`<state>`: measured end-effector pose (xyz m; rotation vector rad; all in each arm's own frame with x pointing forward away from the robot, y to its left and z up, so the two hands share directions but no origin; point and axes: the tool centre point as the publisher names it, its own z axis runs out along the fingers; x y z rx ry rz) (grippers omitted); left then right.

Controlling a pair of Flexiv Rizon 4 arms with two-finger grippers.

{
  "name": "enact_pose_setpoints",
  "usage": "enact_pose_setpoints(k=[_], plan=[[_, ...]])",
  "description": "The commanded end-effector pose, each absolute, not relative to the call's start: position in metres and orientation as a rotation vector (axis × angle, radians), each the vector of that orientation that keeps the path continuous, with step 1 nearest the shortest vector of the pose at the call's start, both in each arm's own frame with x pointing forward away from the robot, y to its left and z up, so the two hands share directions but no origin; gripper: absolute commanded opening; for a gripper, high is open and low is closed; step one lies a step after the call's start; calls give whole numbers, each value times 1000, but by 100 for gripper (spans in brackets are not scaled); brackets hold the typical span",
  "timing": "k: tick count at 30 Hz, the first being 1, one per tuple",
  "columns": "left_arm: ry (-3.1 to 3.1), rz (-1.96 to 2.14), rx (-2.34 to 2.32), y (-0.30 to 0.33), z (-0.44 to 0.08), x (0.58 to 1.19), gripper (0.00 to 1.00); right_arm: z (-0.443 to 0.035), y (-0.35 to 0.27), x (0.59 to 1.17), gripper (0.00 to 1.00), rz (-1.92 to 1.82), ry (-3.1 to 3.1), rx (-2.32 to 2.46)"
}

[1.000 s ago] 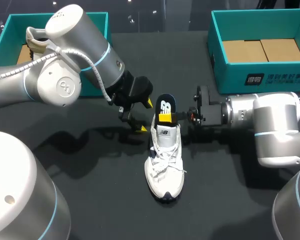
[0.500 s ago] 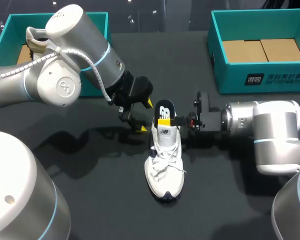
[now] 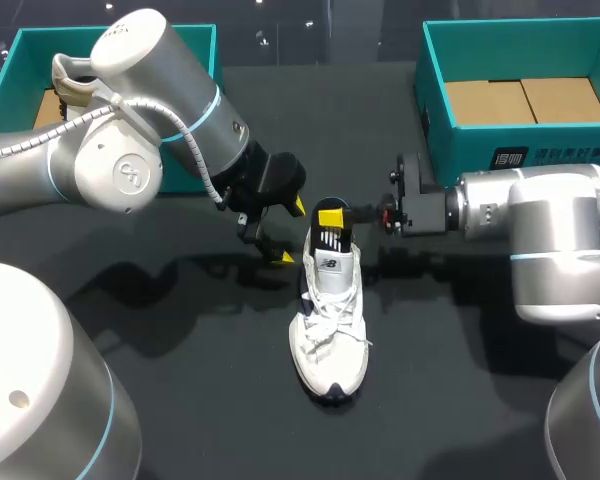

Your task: Take the shoe out of the shoebox, open the shoe tongue, remove and reinsert the insole, then place the shoe into the shoebox

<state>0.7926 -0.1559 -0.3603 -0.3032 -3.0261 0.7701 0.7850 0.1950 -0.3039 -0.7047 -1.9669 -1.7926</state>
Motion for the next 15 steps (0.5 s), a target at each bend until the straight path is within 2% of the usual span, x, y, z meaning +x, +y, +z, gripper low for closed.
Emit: enact_pose_setpoints(k=[1,9,15], plan=[[-3028,767,-304,-156,-361,792,100,-312,196,790,0,-1763,-1952,-708],[-3028,767,-304,-156,-361,792,100,-338,193,770,0,-1721,-1876,-801],[-3028,767,-304,-156,-361,792,100,-340,191,757,0,-1709,-1867,-842]])
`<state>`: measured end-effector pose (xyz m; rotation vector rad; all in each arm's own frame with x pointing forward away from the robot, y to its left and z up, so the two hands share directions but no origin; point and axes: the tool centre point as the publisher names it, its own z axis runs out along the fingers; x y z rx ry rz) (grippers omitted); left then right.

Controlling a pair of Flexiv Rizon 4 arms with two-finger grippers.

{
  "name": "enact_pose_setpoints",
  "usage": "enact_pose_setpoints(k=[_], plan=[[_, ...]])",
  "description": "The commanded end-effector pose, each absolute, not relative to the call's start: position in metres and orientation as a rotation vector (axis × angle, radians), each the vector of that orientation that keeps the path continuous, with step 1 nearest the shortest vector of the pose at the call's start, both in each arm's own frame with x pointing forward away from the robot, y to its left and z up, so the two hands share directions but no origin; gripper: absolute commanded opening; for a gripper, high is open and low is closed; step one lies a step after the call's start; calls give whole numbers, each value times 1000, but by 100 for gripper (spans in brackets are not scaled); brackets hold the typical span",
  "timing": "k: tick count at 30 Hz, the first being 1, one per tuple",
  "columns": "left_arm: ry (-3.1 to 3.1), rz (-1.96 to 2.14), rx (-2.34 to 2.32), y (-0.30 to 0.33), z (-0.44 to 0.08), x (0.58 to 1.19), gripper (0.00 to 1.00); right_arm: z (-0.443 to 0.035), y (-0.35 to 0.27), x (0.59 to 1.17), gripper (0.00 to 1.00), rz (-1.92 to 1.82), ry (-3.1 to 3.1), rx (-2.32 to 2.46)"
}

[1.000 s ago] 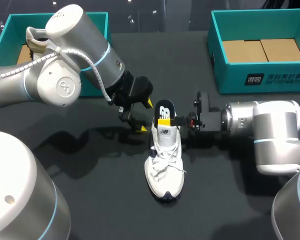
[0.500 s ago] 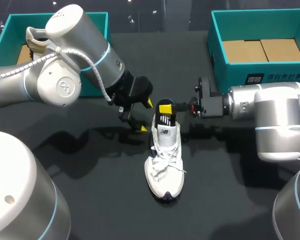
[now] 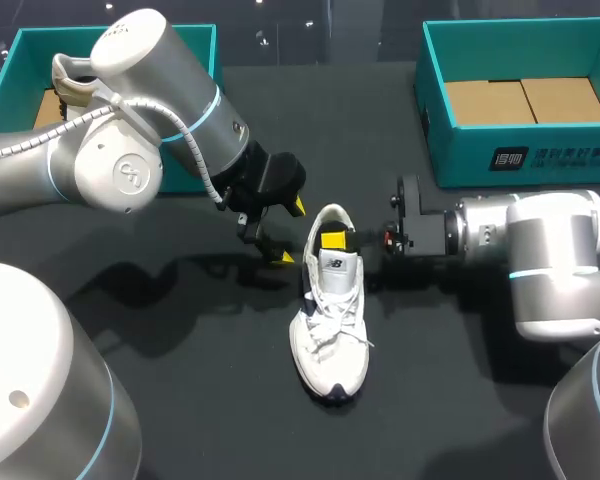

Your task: Take the shoe out of the shoebox, open the shoe tongue, remove and reinsert the insole, then place the shoe into the shoebox

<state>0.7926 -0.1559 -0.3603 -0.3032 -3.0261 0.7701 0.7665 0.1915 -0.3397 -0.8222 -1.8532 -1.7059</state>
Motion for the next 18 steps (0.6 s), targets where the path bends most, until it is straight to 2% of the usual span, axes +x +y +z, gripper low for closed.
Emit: enact_pose_setpoints(k=[1,2,3,5,8,18], plan=[[-3028,767,-304,-156,-361,792,100,-337,192,756,0,-1711,-1879,-839],[-3028,767,-304,-156,-361,792,100,-334,193,756,0,-1716,-1891,-834],[-3028,767,-304,-156,-361,792,100,-331,194,757,5,-1721,-1900,-825],[-3028,767,-304,-156,-361,792,100,-325,196,759,27,-1733,-1923,-800],[-3028,767,-304,-156,-361,792,100,-317,198,762,34,-1741,-1962,-767],[-3028,767,-304,-156,-361,792,100,-304,191,778,32,-1746,-2024,-753]])
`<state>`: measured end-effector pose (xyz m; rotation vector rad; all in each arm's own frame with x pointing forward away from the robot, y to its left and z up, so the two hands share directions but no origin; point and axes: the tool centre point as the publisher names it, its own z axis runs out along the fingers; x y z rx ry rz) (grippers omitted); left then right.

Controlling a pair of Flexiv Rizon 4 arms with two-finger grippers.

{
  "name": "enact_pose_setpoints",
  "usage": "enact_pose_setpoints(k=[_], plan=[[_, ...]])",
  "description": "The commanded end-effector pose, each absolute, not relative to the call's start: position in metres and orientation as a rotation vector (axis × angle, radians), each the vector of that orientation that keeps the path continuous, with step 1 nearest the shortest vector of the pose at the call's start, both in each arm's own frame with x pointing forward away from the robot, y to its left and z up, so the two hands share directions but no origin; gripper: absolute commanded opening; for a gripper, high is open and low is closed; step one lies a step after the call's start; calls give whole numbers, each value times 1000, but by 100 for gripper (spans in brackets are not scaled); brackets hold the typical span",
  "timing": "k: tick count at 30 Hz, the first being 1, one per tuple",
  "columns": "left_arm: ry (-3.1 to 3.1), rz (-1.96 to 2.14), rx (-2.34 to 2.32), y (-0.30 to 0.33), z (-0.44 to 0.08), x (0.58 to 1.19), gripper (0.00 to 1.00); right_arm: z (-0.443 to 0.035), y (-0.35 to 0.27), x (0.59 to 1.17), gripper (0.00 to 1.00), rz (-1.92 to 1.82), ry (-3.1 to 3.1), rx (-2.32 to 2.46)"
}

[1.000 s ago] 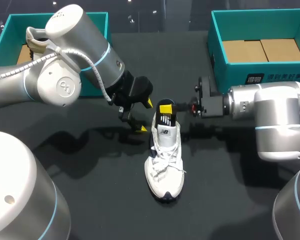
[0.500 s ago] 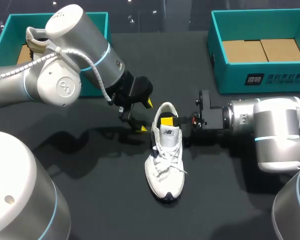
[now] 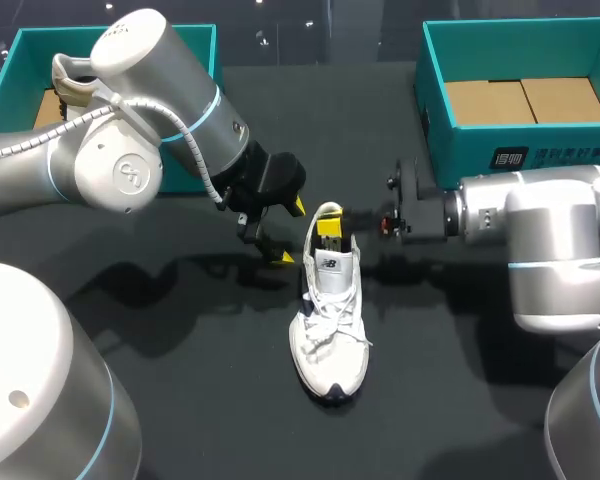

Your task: Take the shoe out of the shoebox, open the shoe tongue, remove and reinsert the insole, then place the shoe into the shoebox

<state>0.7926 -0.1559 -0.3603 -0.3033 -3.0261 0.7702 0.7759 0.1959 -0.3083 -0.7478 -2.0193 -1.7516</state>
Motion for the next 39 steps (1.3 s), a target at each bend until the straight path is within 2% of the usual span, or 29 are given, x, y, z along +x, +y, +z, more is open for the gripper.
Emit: enact_pose_setpoints(k=[1,3,4,14,20,21,23,25,33,39], plan=[[-3028,767,-304,-156,-361,792,100,-305,191,780,29,-1746,-2024,-755],[-3028,767,-304,-156,-361,792,100,-306,190,783,16,-1745,-2019,-760],[-3028,767,-304,-156,-361,792,100,-309,190,784,0,-1742,-2012,-764],[-3028,767,-304,-156,-361,792,100,-332,194,768,0,-1695,-1953,-837],[-3028,767,-304,-156,-361,792,100,-327,190,760,0,-1708,-1964,-865],[-3028,767,-304,-156,-361,792,100,-324,189,760,2,-1712,-1970,-863],[-3028,767,-304,-156,-361,792,100,-320,188,761,18,-1719,-1983,-854],[-3028,767,-304,-156,-361,792,100,-316,187,763,29,-1719,-1999,-850],[-3056,827,-375,-147,-329,801,100,-310,176,771,35,-1704,-2029,-863],[-3074,828,-404,-137,-318,803,100,-311,160,774,35,-1690,-2012,-904]])
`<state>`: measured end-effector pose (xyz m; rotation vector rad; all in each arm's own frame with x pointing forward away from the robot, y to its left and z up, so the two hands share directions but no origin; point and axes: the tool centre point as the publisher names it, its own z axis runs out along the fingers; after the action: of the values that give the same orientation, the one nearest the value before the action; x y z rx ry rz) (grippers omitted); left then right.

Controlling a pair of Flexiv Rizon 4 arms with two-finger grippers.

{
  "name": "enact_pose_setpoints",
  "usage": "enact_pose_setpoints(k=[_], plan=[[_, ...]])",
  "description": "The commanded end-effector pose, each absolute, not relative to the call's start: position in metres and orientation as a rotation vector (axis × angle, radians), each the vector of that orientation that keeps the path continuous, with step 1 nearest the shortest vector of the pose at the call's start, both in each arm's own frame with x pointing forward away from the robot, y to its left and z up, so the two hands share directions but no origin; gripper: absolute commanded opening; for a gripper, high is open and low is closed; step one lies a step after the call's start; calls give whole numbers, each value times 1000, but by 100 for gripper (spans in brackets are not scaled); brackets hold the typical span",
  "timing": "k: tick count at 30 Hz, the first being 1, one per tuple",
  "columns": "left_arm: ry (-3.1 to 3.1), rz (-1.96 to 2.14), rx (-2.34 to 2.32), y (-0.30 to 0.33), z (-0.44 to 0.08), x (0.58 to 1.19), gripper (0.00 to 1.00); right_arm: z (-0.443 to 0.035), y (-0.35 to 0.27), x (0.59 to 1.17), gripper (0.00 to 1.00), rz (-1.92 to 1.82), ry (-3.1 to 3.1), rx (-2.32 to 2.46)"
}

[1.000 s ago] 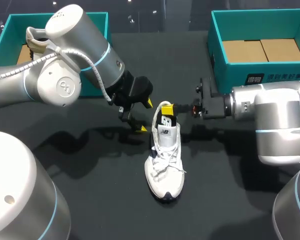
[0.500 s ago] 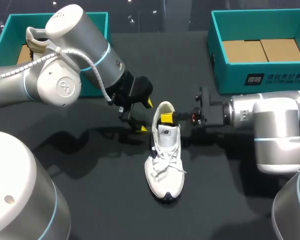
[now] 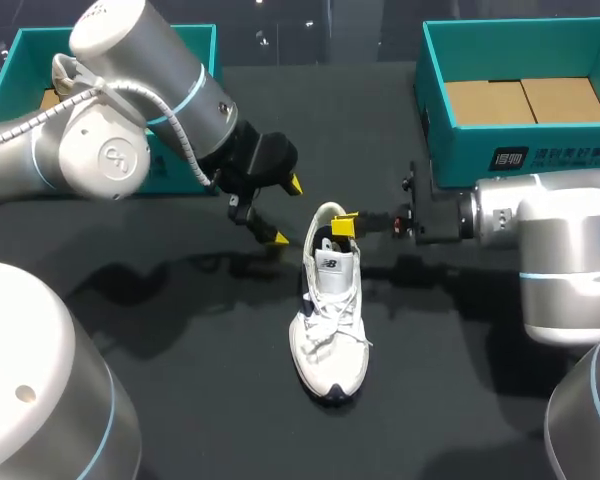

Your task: Take the shoe out of the shoebox, open the shoe tongue, remove and reinsert the insole, then place the shoe into the shoebox

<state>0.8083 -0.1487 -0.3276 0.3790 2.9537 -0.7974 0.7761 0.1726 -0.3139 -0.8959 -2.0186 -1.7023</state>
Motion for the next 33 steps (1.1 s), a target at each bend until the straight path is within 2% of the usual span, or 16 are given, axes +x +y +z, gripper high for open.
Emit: enact_pose_setpoints(k=[1,9,23,25,27,29,30,33], plan=[[2943,-789,396,-135,-316,803,100,-312,156,775,35,-1680,-2010,-923],[2928,-775,466,-114,-301,811,100,-320,128,777,35,-1585,-2001,-1053],[2913,-700,523,-68,-278,834,100,-307,81,781,30,-1331,-2079,-1314],[2908,-701,548,-62,-272,838,100,-305,77,781,27,-1285,-2096,-1360],[2895,-680,577,-54,-266,841,100,-302,72,780,17,-1235,-2116,-1408],[2882,-642,589,-47,-260,846,100,-297,67,780,13,-1185,-2142,-1452],[2875,-627,594,-43,-257,849,100,-294,65,779,2,-1163,-2155,-1469],[2858,-584,618,-35,-249,856,100,-281,62,779,0,-1071,-2209,-1546]])
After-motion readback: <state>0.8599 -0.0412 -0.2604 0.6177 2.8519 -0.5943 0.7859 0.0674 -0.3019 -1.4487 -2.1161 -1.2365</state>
